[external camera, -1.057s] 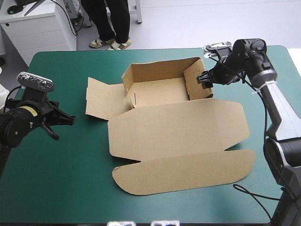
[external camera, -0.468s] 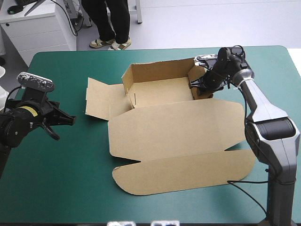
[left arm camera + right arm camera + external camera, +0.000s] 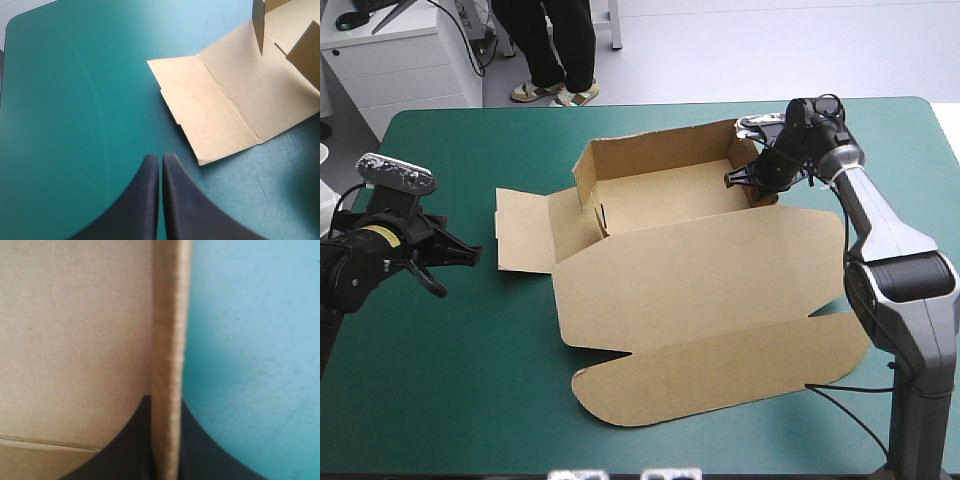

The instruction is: Fold the box

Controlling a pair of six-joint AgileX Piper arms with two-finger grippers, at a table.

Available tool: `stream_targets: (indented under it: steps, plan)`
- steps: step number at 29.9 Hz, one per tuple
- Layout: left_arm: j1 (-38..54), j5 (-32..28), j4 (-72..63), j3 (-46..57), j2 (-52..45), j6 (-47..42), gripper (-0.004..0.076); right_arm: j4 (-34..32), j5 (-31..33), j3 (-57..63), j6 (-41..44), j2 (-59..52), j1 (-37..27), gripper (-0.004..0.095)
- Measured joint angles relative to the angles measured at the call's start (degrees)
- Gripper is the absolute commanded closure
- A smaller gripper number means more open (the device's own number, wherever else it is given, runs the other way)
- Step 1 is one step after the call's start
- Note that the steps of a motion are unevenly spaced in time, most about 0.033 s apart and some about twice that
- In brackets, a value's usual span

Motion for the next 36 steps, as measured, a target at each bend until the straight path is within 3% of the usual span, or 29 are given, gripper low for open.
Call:
stream_targets:
  steps: [20,30,36]
  plan:
    - [0.0,-0.11,0.11,0.0,0.0,0.0,0.0715,-1.17,0.31,19.92,-2.49,-30.11,0.0,0.0926]
    - [0.0,0.6,0.42,0.0,-0.61,-0.13,0.0715,-1.35,-5.78,32.96,-3.47,-49.12,0.0,0.0926]
    - [0.0,0.55,0.59,0.0,-3.13,-1.25,0.0715,-5.95,-8.2,37.74,-1.48,-57.3,0.0,0.0927]
